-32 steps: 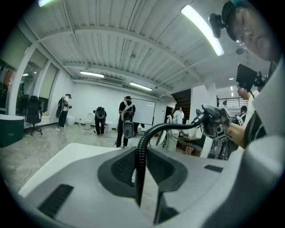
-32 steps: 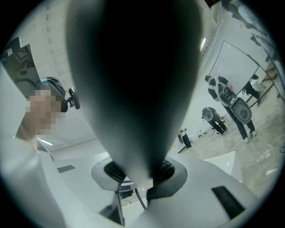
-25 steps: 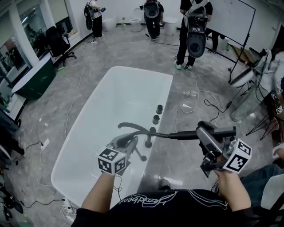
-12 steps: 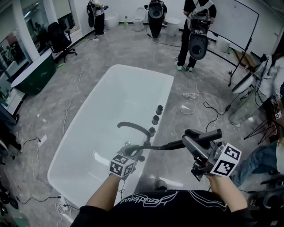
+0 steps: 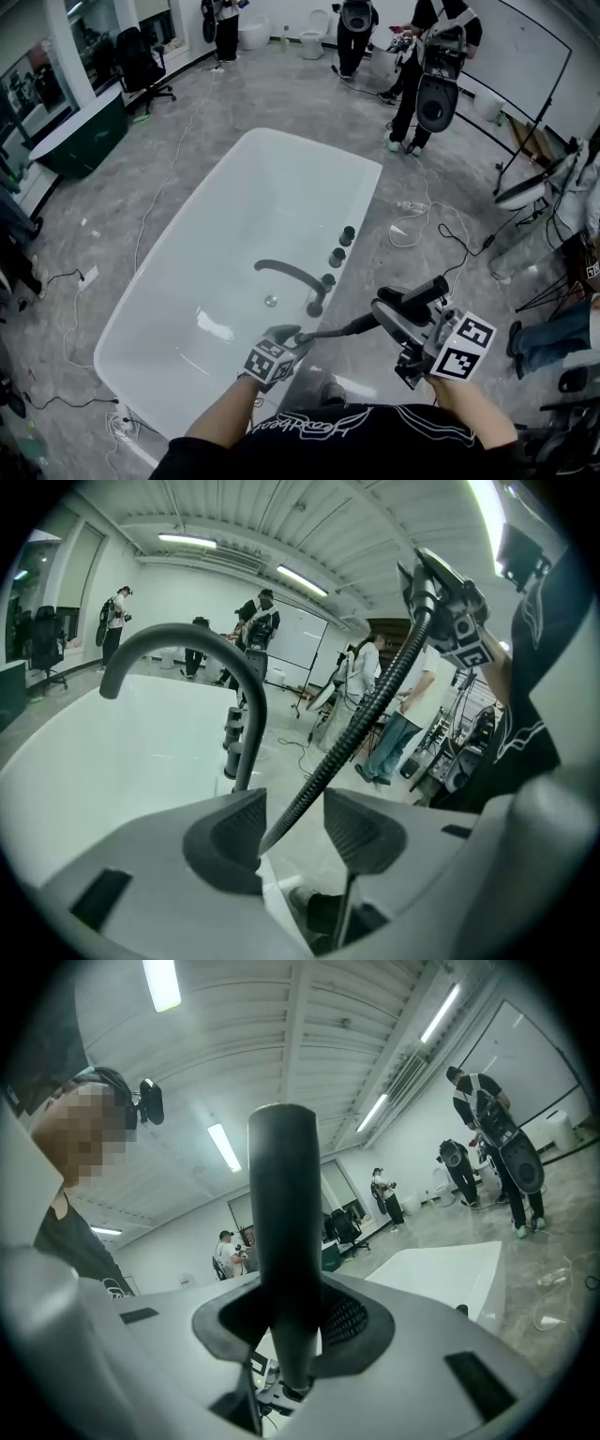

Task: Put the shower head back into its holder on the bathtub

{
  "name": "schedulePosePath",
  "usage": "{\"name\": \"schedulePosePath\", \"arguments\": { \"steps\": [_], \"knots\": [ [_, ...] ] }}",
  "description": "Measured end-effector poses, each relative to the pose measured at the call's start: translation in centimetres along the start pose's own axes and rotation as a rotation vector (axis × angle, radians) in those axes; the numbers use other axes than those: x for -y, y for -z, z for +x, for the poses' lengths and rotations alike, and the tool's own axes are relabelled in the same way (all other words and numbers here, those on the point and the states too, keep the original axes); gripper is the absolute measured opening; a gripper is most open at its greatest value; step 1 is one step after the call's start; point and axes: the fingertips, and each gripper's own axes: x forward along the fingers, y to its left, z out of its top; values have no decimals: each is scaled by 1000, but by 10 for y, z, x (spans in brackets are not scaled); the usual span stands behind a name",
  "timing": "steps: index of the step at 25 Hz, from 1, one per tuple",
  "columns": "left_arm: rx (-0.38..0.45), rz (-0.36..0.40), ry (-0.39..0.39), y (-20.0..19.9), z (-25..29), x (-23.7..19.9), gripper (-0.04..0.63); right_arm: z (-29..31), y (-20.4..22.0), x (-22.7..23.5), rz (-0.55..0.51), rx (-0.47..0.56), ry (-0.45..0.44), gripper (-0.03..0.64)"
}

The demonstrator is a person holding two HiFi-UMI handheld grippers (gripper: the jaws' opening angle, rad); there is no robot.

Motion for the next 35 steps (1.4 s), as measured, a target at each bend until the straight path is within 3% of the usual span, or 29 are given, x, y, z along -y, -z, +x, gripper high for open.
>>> {"name": "schedulePosePath", "arguments": {
  "steps": [5, 11, 14, 17, 20, 28, 35],
  "knots": [
    [26, -76, -16, 14, -13, -8, 187, 27, 27, 5, -50, -81, -25, 118],
    [170, -233, -48, -7, -60, -8, 183, 57, 62, 17, -74, -150, -64, 118],
    [278, -294, -66, -24, -91, -6, 98, 74, 85, 19, -125, -199, -75, 118],
    [323, -293, -71, -32, -115, 1, 5, 87, 115, 24, -174, -240, -71, 118],
    [337, -276, -51, -33, -134, 10, 5, 99, 149, 34, -217, -286, -37, 118],
    [360, -287, -109, -15, -179, 15, 5, 126, 226, 40, -300, -354, -29, 118],
    [327, -314, -148, 23, -205, 14, 5, 145, 275, 64, -267, -385, 58, 118]
  ]
}}
